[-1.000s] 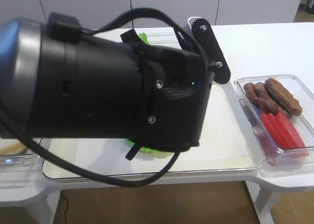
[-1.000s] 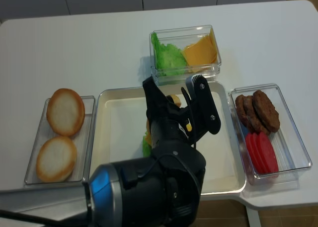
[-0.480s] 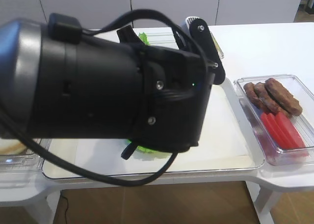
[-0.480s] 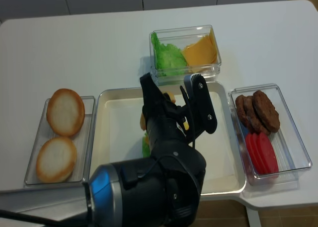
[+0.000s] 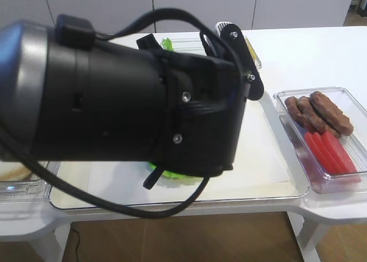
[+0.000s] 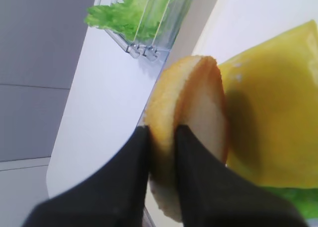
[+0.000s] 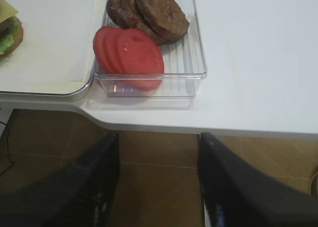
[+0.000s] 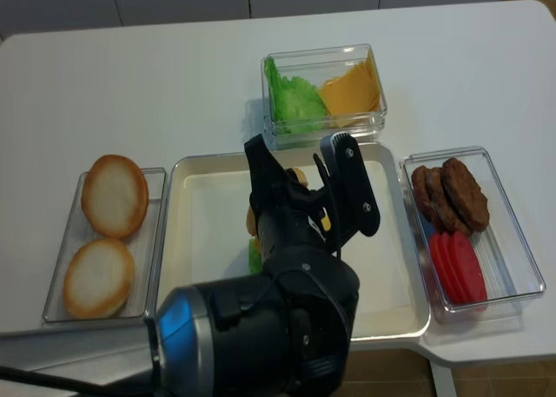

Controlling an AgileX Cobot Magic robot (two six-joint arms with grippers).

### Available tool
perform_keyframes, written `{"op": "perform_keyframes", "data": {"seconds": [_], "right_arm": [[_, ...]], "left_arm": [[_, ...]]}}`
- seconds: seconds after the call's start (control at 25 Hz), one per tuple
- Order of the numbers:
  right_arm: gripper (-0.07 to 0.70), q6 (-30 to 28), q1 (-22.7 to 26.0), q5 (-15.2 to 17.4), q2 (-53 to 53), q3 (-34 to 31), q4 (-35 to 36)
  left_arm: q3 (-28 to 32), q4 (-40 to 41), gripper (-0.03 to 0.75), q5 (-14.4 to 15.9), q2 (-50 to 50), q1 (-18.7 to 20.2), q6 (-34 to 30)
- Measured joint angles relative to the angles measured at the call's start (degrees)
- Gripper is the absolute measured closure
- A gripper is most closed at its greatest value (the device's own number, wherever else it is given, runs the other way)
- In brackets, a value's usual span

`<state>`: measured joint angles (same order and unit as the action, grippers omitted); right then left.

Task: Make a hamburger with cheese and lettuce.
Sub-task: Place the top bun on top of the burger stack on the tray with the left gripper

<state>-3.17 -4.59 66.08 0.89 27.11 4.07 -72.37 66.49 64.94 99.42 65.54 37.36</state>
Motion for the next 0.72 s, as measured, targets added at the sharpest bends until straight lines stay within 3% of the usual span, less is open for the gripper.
{"op": "perform_keyframes", "data": {"seconds": [0.72], "right_arm": [[0.244, -0.1, 0.0, 0.0, 0.0, 0.0, 0.0]], "left_arm": [[0.0, 0.0, 0.604, -0.4, 0.0, 0.0, 0.0]]}}
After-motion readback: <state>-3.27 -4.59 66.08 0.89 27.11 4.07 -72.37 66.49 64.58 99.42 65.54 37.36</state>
